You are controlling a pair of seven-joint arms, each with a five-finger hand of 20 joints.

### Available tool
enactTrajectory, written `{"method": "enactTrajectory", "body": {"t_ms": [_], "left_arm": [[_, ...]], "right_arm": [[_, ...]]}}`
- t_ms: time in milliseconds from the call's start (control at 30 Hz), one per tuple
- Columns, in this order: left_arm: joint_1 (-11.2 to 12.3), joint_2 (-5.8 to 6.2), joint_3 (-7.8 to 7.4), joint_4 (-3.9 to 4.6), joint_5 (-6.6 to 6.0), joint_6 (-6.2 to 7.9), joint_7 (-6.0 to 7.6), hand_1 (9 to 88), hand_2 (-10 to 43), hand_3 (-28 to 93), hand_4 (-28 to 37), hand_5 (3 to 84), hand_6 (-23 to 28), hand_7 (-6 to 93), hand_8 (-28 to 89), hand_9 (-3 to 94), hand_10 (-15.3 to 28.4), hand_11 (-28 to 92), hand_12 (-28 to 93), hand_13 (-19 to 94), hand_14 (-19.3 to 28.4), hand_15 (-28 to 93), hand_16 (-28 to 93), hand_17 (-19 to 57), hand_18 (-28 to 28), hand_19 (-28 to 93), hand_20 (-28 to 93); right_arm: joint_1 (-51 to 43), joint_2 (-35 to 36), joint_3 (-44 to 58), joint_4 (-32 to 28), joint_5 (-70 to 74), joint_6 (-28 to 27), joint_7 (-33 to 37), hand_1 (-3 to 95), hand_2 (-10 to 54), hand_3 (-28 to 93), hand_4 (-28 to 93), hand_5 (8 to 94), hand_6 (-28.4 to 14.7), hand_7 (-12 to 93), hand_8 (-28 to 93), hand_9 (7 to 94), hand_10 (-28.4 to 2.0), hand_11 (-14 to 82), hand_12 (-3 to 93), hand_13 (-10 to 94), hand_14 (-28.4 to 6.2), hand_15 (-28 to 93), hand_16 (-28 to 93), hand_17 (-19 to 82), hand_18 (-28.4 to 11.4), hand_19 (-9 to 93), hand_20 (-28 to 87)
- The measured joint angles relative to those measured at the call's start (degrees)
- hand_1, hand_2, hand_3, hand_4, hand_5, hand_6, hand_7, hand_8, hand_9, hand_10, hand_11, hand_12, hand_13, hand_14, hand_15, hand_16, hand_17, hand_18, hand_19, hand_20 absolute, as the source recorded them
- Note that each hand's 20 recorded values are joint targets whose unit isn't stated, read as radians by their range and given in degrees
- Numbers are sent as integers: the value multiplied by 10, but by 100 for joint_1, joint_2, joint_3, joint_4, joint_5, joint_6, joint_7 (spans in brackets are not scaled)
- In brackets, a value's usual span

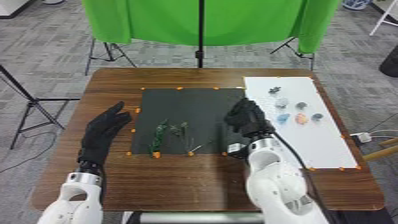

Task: Arrange flowers

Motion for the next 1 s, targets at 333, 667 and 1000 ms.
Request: {"method": "enactTrajectory", "body": {"t_ms": [333,667,1000], "left_arm": [[-17,-13,35,11,0,-6,0,225,-37,662,-208,454,24,75,-50,463,134,144,131,375,169,121,37,79,129,98,254],[-14,-15,34,12,-4,-5,-1,225,-38,664,-208,448,24,75,-49,463,134,144,131,375,170,121,36,79,129,97,254],[-10,-15,30,12,-4,-10,-23,224,-42,668,-205,447,23,75,-50,461,133,143,132,374,169,122,37,75,131,93,251]], "right_arm": [[-37,-434,71,315,-407,-65,-233,557,-95,556,-44,827,-30,339,201,886,-94,532,254,937,-11,696,254,715,-102,932,647],[-191,-432,194,337,-395,-86,-217,544,-95,553,-43,819,-25,350,177,880,-101,524,252,937,-17,676,275,701,-106,932,640],[-298,-431,307,397,-410,-213,-219,546,-95,509,-54,811,-18,346,168,874,-106,518,252,937,-19,661,285,690,-111,932,635]]}}
